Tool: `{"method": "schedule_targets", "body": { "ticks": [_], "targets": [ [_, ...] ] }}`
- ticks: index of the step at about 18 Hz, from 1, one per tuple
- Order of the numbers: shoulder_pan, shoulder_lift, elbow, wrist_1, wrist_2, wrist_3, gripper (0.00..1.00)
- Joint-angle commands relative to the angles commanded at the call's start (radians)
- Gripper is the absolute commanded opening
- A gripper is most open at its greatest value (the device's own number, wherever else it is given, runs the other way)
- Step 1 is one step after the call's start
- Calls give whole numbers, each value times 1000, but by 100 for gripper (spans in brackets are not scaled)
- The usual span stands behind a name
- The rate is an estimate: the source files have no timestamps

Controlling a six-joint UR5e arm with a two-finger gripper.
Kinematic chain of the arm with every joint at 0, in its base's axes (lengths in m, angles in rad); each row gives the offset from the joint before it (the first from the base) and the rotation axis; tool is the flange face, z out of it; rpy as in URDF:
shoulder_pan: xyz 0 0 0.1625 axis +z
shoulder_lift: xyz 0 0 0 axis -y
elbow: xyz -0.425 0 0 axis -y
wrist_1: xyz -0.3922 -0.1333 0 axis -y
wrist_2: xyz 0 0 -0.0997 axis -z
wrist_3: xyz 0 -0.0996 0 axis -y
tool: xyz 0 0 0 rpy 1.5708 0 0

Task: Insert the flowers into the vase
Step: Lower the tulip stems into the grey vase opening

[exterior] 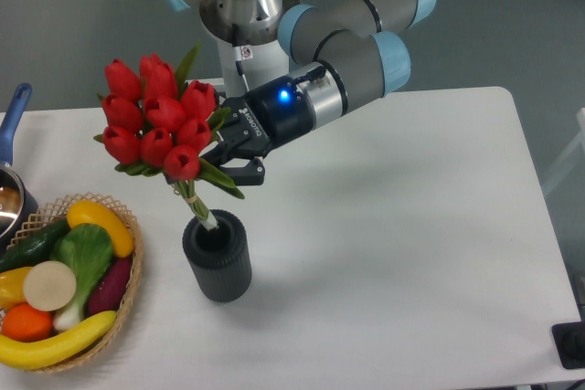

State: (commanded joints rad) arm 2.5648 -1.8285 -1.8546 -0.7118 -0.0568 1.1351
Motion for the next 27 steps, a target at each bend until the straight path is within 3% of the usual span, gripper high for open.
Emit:
{"method": "schedule_targets", "body": {
  "ticks": [14, 27],
  "targets": [
    [2, -92, -17, -2, 3, 40, 34],
    [25, -140, -64, -3, 20, 81, 34]
  ]
}}
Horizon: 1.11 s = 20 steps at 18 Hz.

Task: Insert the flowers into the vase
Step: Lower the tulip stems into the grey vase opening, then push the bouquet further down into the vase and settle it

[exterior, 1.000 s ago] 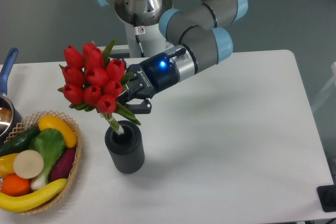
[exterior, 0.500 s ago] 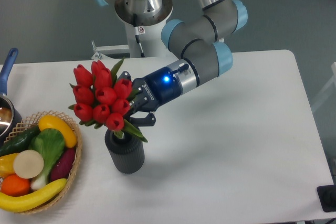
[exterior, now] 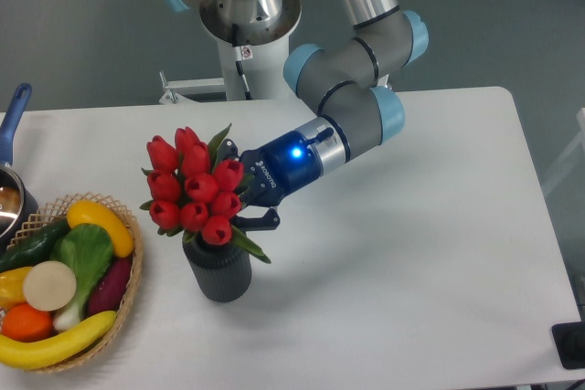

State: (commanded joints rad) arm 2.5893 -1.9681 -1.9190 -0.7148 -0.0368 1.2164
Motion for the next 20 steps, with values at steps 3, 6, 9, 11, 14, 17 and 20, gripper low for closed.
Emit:
{"method": "schedule_targets", "body": {
  "ticks": [3, 6, 9, 11, 14, 17, 20],
  "targets": [
    [5, -11, 0, 0, 6, 0, 34],
    [5, -20, -5, 0, 12, 3, 34],
    [6, -32, -5, 0, 18, 8, 34],
    [5, -37, -5, 0, 31, 8, 34],
    [5, -38, -15, 0, 60, 8, 35],
    [5, -38, -26, 0, 60, 32, 36],
    [5, -48, -31, 0, 61, 51, 37]
  ]
}}
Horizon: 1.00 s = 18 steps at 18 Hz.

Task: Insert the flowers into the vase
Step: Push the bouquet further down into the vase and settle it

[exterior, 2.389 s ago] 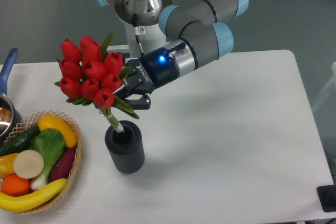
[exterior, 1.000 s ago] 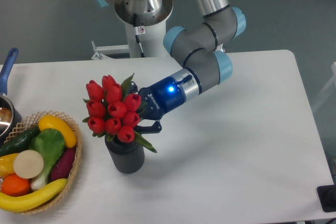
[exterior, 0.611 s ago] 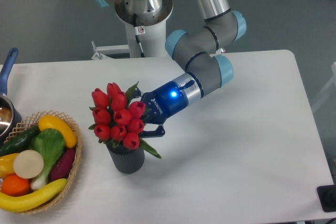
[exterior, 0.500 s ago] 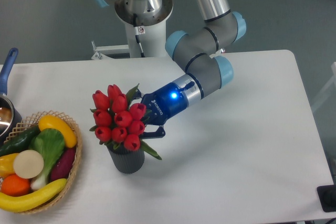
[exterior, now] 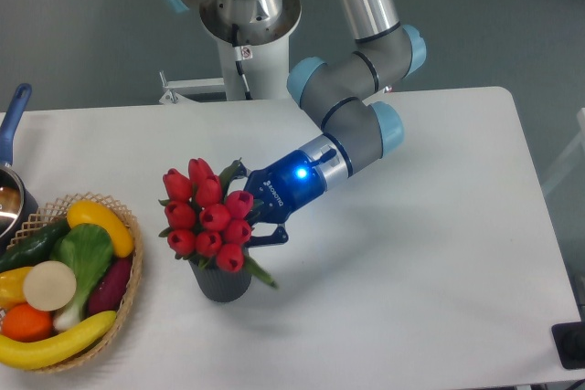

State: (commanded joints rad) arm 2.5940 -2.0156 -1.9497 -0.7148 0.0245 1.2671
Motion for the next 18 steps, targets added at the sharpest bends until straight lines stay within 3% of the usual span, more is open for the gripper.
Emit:
{"method": "schedule_targets", "body": {
  "ticks": [6, 11, 16, 18],
  "targets": [
    [0, -2, -11, 0, 0, 9, 43],
    [12, -5, -17, 0, 0, 45, 66],
    [21, 0, -17, 0, 0, 44, 80],
    [23, 3, -15, 2, 0, 46, 93]
  ]
}}
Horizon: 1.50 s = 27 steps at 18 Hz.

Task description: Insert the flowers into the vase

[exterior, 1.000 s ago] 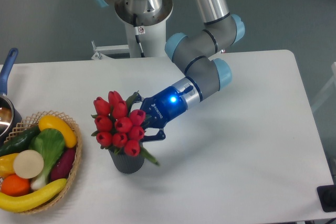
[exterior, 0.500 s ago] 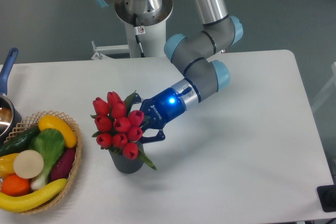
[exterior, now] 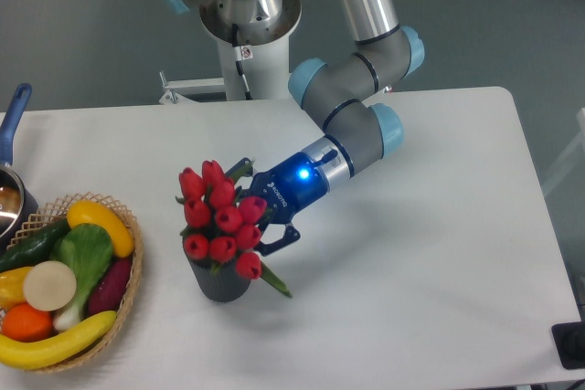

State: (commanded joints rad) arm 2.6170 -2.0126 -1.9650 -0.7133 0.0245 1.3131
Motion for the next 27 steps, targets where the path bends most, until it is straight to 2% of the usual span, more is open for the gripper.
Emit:
{"method": "schedule_targets", "body": {
  "ticks": [2, 9, 11, 15, 20, 25, 27],
  "targets": [
    [5, 6, 0, 0, 8, 0, 100],
    [6, 60, 9, 0, 103, 0, 100],
    [15, 87, 12, 0, 173, 0, 100],
    [20, 133, 35, -2, 400, 29, 100],
    [23, 179, 48, 0, 514, 34, 100],
    [54, 233, 97, 2, 616, 37, 100],
    [77, 264, 106, -2, 699, 35, 100]
  ]
}}
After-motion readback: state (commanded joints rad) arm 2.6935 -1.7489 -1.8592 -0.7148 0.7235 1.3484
